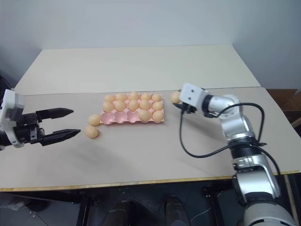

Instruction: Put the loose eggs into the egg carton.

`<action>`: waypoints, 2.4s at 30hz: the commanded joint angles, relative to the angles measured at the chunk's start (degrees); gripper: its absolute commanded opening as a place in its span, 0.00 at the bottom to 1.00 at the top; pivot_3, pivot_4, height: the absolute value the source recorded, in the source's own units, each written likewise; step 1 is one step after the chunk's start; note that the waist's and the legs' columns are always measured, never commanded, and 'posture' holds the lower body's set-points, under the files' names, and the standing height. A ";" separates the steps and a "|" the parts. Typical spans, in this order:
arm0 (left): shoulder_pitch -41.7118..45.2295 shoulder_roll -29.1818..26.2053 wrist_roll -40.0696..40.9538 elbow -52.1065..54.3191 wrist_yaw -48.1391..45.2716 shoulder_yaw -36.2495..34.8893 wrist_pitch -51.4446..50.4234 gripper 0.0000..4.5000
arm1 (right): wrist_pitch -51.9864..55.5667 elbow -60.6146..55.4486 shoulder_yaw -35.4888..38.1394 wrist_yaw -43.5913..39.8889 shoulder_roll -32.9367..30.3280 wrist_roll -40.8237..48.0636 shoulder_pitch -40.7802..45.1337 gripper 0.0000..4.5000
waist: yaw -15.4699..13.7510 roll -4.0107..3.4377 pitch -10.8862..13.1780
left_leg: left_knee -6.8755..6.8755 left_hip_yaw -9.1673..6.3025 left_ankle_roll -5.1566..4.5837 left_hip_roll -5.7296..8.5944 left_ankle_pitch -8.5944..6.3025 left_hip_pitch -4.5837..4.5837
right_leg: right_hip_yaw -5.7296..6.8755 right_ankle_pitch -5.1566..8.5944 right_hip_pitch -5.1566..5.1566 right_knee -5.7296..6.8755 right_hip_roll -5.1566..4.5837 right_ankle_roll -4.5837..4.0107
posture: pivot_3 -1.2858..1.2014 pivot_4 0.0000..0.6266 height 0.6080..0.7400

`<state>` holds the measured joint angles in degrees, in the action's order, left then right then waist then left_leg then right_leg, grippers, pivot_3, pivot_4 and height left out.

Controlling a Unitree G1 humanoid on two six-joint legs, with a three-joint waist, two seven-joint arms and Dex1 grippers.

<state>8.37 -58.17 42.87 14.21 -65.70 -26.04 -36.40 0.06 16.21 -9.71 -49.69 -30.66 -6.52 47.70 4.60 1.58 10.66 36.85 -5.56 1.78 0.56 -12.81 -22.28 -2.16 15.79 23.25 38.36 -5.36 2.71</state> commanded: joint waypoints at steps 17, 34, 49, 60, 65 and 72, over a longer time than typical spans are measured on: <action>-2.38 -0.71 1.01 2.85 1.01 -4.26 -0.25 1.00 | 3.97 6.85 -11.14 4.43 16.35 -4.85 5.96 0.50 | -0.64 0.00 0.00 | 0.01 0.06 0.09 -0.15 -0.05 -0.04 | 0.01 -0.06 0.06 -0.13 0.11 -0.11 | 0.52 0.24 1.00; -1.67 -0.99 0.32 1.69 0.79 -3.59 0.41 1.00 | 13.39 -7.79 -3.98 3.39 15.12 2.07 4.41 0.99 | -0.70 0.00 0.00 | 0.00 0.15 0.16 -0.32 -0.09 -0.08 | -0.03 -0.12 0.15 -0.13 0.25 -0.21 | 0.52 0.24 1.00; -4.09 -2.13 -3.83 -6.65 -3.76 -3.86 4.12 1.00 | 21.84 -33.60 20.61 -18.69 -16.49 26.49 -26.68 0.99 | -2.05 0.01 0.01 | 0.00 0.36 0.10 -0.35 -0.13 -0.02 | -0.05 -0.12 0.00 -0.28 0.23 -0.20 | 0.52 0.24 1.00; -4.67 -1.22 -5.26 -6.72 -2.66 -2.71 4.66 1.00 | 22.75 -34.85 21.76 -17.28 -19.11 30.63 -29.90 0.99 | -1.95 0.01 0.01 | 0.00 0.63 0.08 -0.45 -0.15 0.14 | -0.25 -0.14 -0.07 -0.28 0.29 -0.22 | 0.52 0.24 1.00; -3.12 3.56 -8.70 -3.39 8.62 1.55 1.90 1.00 | 22.06 -35.06 20.36 -16.77 -18.78 30.92 -29.06 0.99 | -2.22 0.02 0.01 | 0.01 0.63 0.09 -0.42 -0.16 0.13 | -0.25 -0.15 -0.09 -0.28 0.25 -0.21 | 0.52 0.24 1.00; 1.12 12.08 -13.77 -0.83 23.87 9.00 -2.70 1.00 | 21.07 -34.75 18.60 -15.93 -18.24 30.88 -27.38 0.99 | -2.33 0.06 -0.01 | 0.05 0.62 0.09 -0.39 -0.16 0.07 | -0.25 -0.19 -0.07 -0.30 0.24 -0.15 | 0.52 0.24 1.00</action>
<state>8.62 -46.88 30.13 11.32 -44.93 -17.53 -38.41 22.77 -17.25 8.70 -65.86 -48.79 23.66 19.47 2.27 1.64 10.65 36.90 -4.94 1.87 0.17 -12.97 -22.21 -2.41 15.60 23.18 38.08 -5.12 2.56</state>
